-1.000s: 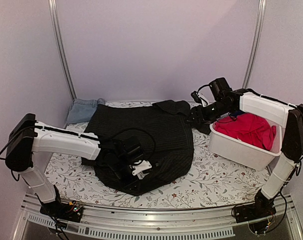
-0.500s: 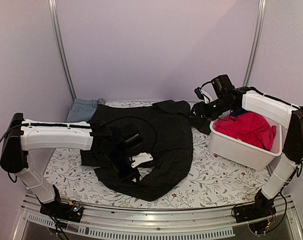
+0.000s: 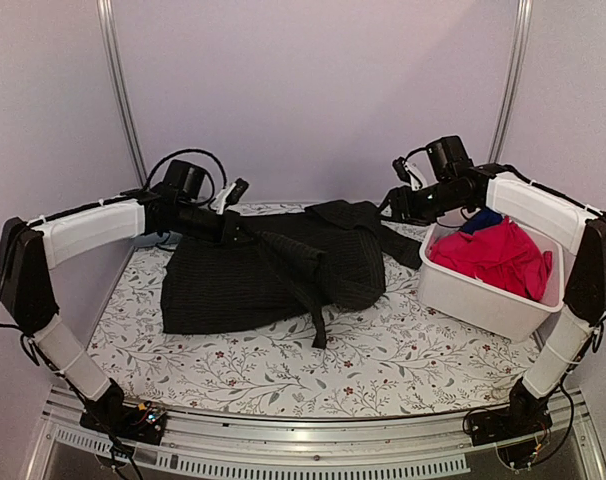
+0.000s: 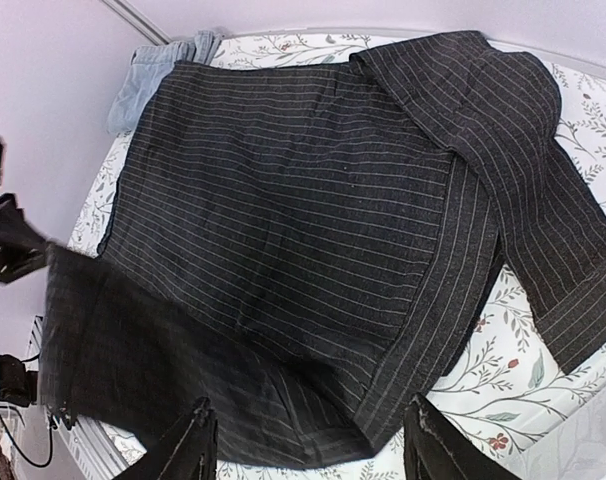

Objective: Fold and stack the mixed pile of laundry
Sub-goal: Smooth out the flattened shirt at the center of the board.

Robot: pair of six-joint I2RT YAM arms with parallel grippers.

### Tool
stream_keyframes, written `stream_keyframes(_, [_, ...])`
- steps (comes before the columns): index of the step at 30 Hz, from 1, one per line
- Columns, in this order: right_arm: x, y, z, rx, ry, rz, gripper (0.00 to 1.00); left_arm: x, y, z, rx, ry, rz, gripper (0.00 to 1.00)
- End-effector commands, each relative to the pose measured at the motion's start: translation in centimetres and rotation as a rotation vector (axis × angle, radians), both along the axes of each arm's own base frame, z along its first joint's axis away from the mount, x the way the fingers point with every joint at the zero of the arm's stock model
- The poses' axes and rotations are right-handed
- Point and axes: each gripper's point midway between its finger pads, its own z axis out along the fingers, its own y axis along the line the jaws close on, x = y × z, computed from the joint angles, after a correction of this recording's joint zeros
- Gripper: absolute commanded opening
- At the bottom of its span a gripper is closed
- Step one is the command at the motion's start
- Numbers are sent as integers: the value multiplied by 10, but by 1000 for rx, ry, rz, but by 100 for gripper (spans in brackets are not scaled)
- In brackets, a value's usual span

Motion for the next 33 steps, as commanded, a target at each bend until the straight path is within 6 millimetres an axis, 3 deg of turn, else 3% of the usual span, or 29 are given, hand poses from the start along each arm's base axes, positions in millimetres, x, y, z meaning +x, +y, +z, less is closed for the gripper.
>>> stream_keyframes(1, [-7,2,-10,36,38,7,61,43,92,-64,-91,238,381,0])
stream_keyframes(4, [-12,-1,-17,34,47,-7,60,41,145,-115,-25,348,551,0])
stream_keyframes(7, [-15,-3,-23,30,57,-12,60,34,180,-151,13,464,682,0])
stream_keyframes(12, [-16,1,-46,0,107,-34,56,30,198,-186,46,576,749,0])
stream_keyframes(15, [-13,0,-67,-122,116,-67,52,34,200,-190,43,598,753,0])
stream_keyframes(19, [-15,2,-110,-305,145,-52,46,44,198,-186,38,587,744,0])
stream_keyframes(23, [-22,28,-122,-350,99,42,43,52,196,-179,25,575,724,0])
stream_keyframes(28, [-9,53,-136,-356,102,94,37,57,195,-174,24,561,710,0])
stream_keyframes(33, [-5,58,-175,-486,142,124,35,63,194,-167,14,544,702,0])
